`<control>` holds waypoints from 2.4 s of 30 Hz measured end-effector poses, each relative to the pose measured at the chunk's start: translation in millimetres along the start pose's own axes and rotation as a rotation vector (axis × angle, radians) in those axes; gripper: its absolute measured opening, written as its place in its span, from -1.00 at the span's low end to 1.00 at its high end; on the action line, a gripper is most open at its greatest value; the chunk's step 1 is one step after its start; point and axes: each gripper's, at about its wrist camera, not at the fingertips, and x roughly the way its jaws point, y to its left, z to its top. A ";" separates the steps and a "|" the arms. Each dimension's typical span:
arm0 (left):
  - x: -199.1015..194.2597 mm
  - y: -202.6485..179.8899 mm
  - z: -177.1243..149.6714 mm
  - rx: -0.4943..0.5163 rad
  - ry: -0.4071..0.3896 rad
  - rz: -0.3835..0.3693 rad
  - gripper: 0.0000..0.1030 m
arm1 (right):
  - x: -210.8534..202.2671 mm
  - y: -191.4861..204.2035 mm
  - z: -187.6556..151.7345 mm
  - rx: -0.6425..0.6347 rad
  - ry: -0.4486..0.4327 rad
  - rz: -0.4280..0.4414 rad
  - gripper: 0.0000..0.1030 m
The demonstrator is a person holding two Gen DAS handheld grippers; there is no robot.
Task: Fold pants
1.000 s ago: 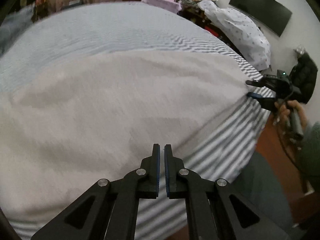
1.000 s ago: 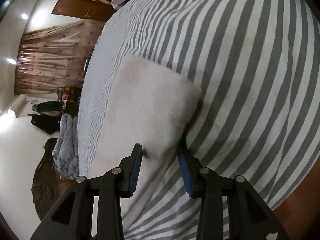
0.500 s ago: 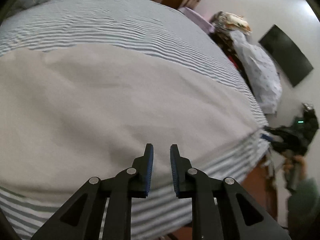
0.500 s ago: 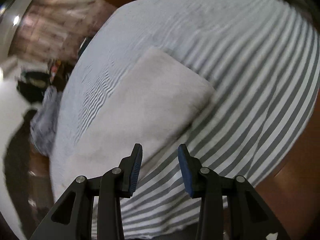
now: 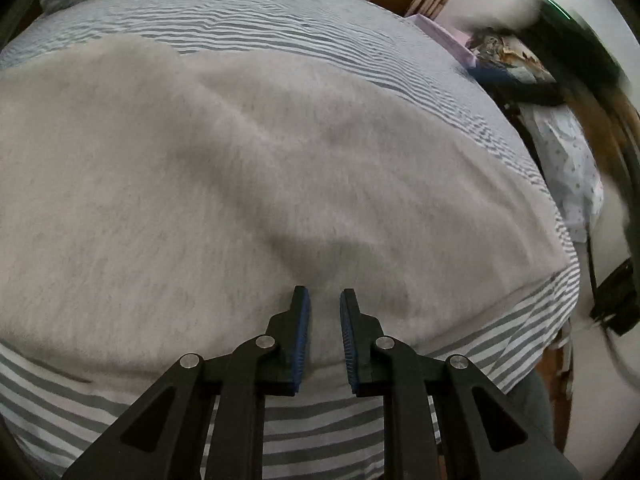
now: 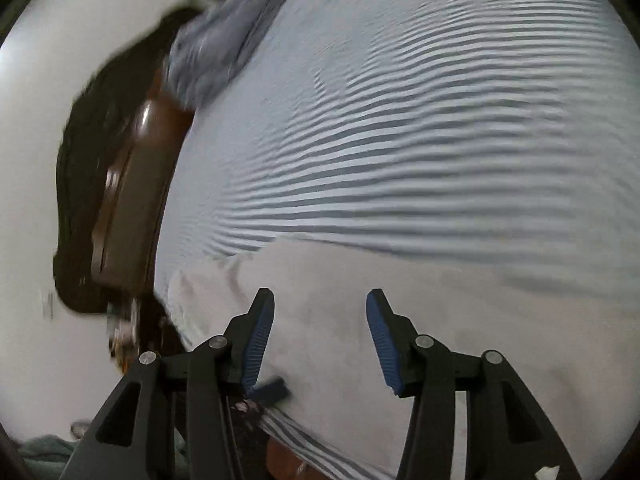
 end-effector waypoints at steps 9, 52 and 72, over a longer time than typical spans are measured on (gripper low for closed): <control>-2.7 7.2 -7.7 -0.021 -0.014 -0.052 -0.64 | 156.5 8.9 55.0 -0.003 0.442 0.086 -0.19; -18.6 46.1 2.5 0.011 -0.145 0.206 -0.64 | 153.5 22.8 45.6 -0.033 0.217 0.061 -0.76; -20.5 26.3 2.0 0.114 -0.153 0.274 -0.64 | 154.6 54.5 26.8 -0.220 0.111 -0.227 -0.41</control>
